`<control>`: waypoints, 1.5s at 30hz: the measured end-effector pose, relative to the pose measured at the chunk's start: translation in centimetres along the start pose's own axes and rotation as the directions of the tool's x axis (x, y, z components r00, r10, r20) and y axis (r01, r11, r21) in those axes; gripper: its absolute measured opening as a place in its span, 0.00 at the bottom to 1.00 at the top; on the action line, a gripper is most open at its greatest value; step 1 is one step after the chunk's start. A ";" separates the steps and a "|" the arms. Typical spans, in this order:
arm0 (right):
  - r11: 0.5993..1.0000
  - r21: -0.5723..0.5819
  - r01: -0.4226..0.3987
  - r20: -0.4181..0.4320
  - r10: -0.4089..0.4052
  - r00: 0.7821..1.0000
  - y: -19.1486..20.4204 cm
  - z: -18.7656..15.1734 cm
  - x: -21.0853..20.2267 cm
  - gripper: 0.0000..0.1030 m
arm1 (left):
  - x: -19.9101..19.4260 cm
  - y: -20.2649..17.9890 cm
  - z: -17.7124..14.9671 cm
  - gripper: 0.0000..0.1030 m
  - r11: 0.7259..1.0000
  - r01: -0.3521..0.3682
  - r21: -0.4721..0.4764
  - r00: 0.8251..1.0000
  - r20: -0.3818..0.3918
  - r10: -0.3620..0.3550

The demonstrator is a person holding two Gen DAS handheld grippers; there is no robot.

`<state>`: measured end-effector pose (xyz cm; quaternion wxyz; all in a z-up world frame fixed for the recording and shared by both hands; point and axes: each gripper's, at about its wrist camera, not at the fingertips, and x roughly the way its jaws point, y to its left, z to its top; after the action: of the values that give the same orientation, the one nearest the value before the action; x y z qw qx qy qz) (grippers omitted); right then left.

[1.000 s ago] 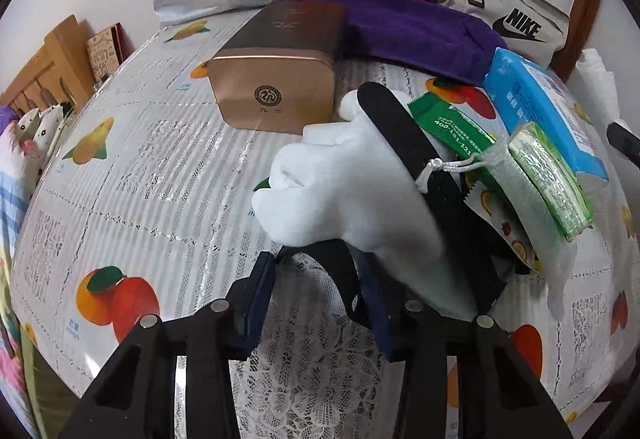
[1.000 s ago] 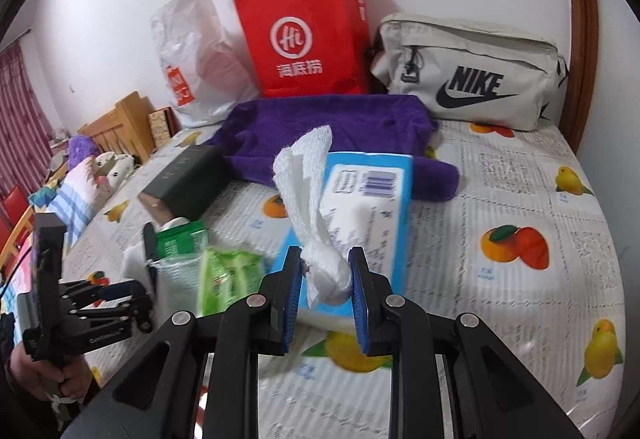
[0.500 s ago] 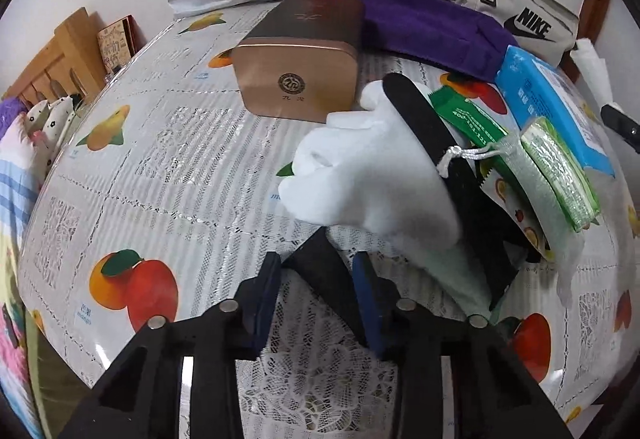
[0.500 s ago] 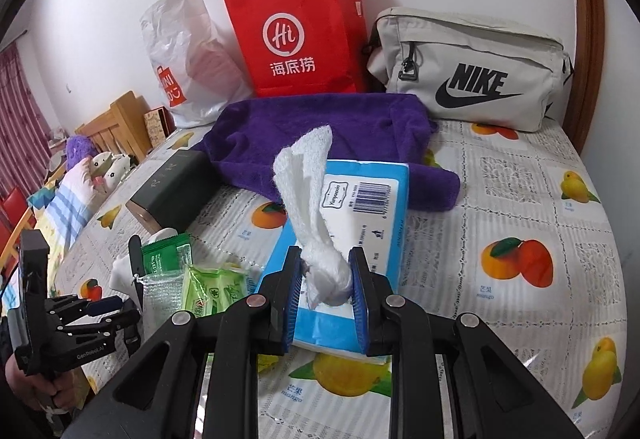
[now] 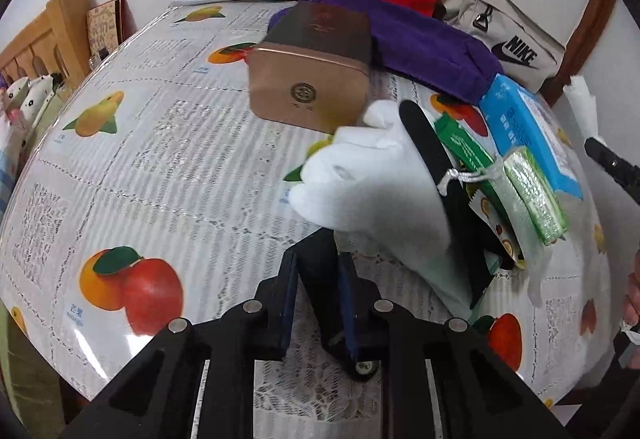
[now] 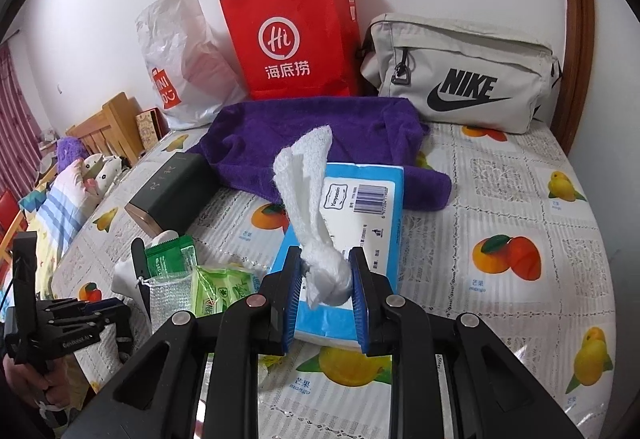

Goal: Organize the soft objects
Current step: 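Close the left tool on the black watch strap and lift it, then carry the tissue in the right tool while the left tool carries the strap to the purple towel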

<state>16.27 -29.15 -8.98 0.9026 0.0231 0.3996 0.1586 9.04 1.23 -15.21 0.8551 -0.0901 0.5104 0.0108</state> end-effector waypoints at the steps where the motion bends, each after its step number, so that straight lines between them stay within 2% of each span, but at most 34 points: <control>1: 1.000 0.000 0.004 -0.001 -0.004 1.000 0.0 0.1 0.0 0.23 | -0.2 0.4 0.1 0.19 1.000 0.007 -0.010 1.000 0.004 -0.007; 8: 0.999 0.001 0.032 -0.011 -0.032 0.999 0.4 0.8 0.1 0.23 | -1.5 1.9 1.1 0.19 0.999 0.027 -0.020 0.999 0.040 -0.027; 11: 0.999 0.000 0.041 -0.010 -0.041 0.999 0.6 1.1 0.1 0.23 | -2.3 2.5 1.6 0.19 1.000 0.003 -0.015 0.998 0.059 -0.002; 19: 0.998 -0.008 0.055 -0.012 -0.055 0.998 1.2 2.3 0.4 0.23 | -4.2 4.3 4.2 0.19 0.999 0.009 -0.036 0.992 0.123 -0.004; 33: 0.997 0.007 0.078 -0.014 -0.078 0.997 0.4 5.3 1.8 0.23 | -5.6 2.2 11.2 0.19 0.998 0.045 0.039 0.972 0.228 -0.053; 45: 0.998 -0.009 0.063 -0.029 -0.063 0.998 -0.3 9.3 5.2 0.23 | -3.7 -0.1 18.2 0.19 0.993 0.087 0.075 0.960 0.259 -0.103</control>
<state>26.48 -27.09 -6.44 0.9012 0.0044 0.4128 0.1320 23.18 4.37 -3.56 0.9171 -0.0854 0.3878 -0.0345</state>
